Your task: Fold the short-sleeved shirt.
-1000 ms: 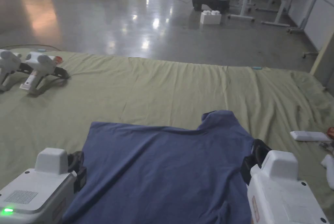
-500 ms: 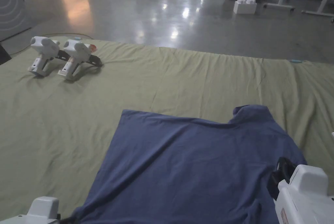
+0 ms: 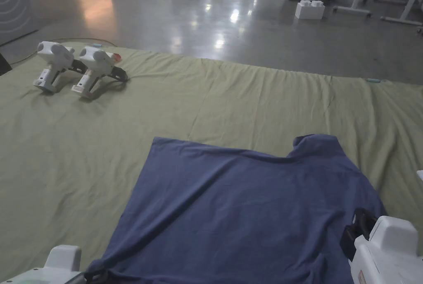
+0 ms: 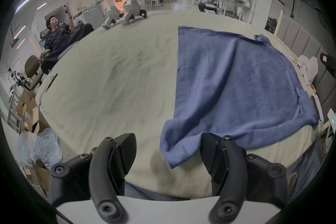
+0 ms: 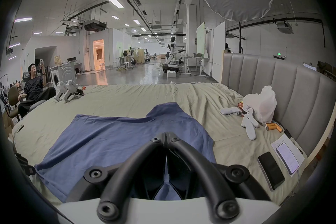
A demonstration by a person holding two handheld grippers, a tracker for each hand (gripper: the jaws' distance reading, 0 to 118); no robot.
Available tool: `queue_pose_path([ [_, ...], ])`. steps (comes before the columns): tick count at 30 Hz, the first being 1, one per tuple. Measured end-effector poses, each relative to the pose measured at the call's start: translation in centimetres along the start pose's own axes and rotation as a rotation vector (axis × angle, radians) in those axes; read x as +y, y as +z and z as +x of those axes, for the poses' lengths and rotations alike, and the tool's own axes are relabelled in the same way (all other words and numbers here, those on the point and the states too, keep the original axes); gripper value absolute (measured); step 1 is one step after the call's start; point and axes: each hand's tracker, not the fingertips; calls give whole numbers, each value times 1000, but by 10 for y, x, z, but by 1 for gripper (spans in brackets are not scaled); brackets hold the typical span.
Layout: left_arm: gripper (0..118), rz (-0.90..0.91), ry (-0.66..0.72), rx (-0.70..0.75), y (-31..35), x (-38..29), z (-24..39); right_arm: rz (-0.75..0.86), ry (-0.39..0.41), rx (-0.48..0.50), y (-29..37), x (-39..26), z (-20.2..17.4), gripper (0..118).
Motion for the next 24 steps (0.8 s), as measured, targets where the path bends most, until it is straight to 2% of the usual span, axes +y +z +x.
queue_pose_path([
  [4,76,-40,-30,20,-19,6,2,-13,-10,1,-1,-2,1,0],
  [6,71,-45,-29,14,-26,8,4,-22,-15,4,-1,-4,1,0],
  [8,54,-58,-27,10,-32,10,6,-28,-18,7,-2,-7,2,0],
  [9,35,-63,-18,-17,-35,10,6,-33,-18,6,-2,-8,3,0],
  [10,21,-67,0,-60,-37,10,9,-39,-18,6,-2,-10,3,0],
  [11,11,-68,1,-73,-39,9,12,-45,-20,7,-2,-11,5,0],
  [12,6,-68,-10,-68,-41,8,15,-53,-24,9,-1,-13,7,0],
  [20,0,-75,30,-116,-34,11,-3,-143,10,8,19,-24,43,0],
  [22,0,-67,41,-130,-27,13,-6,-223,28,-13,25,-28,60,1],
  [23,0,-64,46,-134,-24,13,-8,-272,35,-18,26,-30,67,2],
  [24,0,-59,52,-138,-22,13,-9,-323,26,-16,27,-34,75,12],
])
